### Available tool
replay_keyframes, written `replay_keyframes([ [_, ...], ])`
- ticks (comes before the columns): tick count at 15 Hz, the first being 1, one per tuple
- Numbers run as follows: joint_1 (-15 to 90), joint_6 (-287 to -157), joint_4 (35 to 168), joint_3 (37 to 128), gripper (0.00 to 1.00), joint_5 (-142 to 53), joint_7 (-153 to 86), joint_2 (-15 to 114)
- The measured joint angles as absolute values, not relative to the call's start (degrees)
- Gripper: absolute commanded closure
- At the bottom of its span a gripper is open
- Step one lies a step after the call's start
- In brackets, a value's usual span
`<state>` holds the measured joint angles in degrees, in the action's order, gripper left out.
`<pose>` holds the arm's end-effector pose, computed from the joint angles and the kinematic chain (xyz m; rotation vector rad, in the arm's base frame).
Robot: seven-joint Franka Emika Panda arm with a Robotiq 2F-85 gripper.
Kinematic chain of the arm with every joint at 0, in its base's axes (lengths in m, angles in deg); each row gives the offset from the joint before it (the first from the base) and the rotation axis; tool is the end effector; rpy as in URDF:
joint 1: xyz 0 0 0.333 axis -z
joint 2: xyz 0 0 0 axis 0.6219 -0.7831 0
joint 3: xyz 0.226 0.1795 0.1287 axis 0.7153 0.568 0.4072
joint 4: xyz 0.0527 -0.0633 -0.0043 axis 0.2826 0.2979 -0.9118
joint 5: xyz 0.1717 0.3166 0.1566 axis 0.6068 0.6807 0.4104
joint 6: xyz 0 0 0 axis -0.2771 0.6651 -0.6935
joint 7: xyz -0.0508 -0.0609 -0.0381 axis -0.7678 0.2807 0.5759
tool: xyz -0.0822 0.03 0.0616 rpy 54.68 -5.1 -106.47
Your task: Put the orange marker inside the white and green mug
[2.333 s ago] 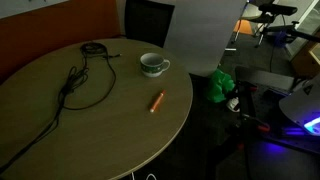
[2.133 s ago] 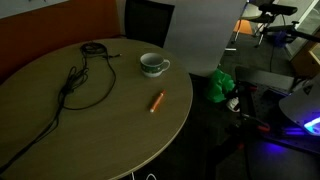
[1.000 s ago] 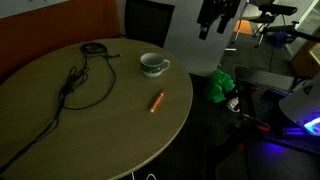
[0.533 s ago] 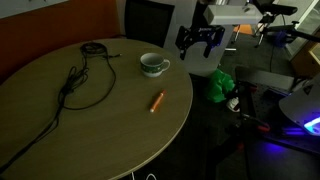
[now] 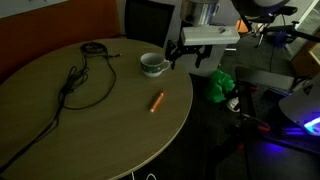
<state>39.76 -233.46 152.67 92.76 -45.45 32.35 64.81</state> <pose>0.4652 0.0398 0.2751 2.6682 -1.6141 0.0556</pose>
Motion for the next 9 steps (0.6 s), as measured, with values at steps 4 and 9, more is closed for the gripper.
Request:
replay_keyframes([
  [4,39.4,-230.7,151.9,92.4,0.0,-45.4,30.4,65.6],
  [9,39.2,-231.1,151.9,92.2,0.0,-45.3,32.2,64.9],
])
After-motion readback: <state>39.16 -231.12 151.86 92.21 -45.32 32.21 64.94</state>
